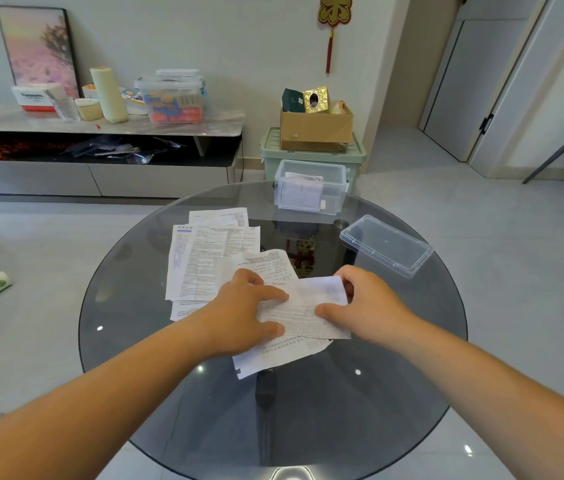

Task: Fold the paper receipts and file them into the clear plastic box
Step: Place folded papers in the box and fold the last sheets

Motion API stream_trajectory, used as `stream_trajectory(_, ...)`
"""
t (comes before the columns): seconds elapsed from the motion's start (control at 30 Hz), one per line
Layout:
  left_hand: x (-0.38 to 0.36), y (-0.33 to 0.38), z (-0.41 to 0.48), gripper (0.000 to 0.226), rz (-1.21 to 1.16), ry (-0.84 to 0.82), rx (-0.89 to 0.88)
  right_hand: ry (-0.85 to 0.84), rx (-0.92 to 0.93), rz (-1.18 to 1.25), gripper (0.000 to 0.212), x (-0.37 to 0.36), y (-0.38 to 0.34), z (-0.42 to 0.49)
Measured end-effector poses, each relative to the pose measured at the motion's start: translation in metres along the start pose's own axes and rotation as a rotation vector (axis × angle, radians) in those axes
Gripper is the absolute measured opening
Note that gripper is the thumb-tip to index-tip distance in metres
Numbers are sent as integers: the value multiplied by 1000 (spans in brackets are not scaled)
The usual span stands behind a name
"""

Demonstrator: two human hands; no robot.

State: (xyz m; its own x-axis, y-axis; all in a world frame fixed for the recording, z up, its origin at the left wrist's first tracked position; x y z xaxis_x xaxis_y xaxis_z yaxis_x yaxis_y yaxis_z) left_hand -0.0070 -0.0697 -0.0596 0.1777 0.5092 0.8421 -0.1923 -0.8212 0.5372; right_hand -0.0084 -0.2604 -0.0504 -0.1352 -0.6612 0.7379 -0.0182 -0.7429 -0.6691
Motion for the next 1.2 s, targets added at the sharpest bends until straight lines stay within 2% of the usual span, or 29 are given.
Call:
stream_trajectory(0.13,9,8,-4,48,-40,84,-23,36,-76,322,23,11,-5,-5)
stream_trajectory(0.27,35,31,-8,42,17,384,-134,145,-2,428,9,31,-18,-7)
stream_trajectory(0.37,49,52,-14,42,7,549,-256,299,214,297,11,52,-36,-11)
stream_trajectory(0.47,56,65,-19,28,-137,582,-350,410,501,66,6,66,-57,-22)
stream_trajectory(0.57,58,71,-24,26,-185,583,-370,430,663,-136,6,64,-64,-30)
stream_trajectory(0.67,56,69,-26,21,-303,560,-313,403,740,-185,3,61,-68,-35)
stream_trajectory(0.7,57,67,-25,20,-358,554,-301,378,723,-151,2,61,-68,-36)
stream_trajectory(0.77,57,65,-23,24,-424,539,-293,309,566,14,5,62,-60,-32)
stream_trajectory(0.83,56,63,-21,17,-436,509,-283,259,364,219,9,62,-48,-26)
stream_trajectory(0.9,53,58,-19,11,-449,466,-243,237,259,350,16,60,-37,-22)
stream_trajectory(1.1,32,35,-23,4,-331,283,-178,13,225,253,22,37,-22,-27)
stream_trajectory(1.2,22,21,-26,9,-222,213,-141,-81,215,164,13,19,-14,-33)
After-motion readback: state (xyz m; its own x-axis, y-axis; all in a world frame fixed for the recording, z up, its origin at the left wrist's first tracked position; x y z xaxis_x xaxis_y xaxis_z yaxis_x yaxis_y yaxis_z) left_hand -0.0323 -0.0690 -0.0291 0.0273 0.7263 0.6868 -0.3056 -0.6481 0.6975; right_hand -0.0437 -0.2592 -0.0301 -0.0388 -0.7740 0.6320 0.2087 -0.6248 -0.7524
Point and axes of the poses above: each hand's wrist, its own z-axis towards the middle knuckle, its own x-axis out of the back of the hand, y = z × x, the point moved 7 cm from there along z, towards the middle knuckle, and after that the axes turned 12 degrees about y, right-handed, at the moved point
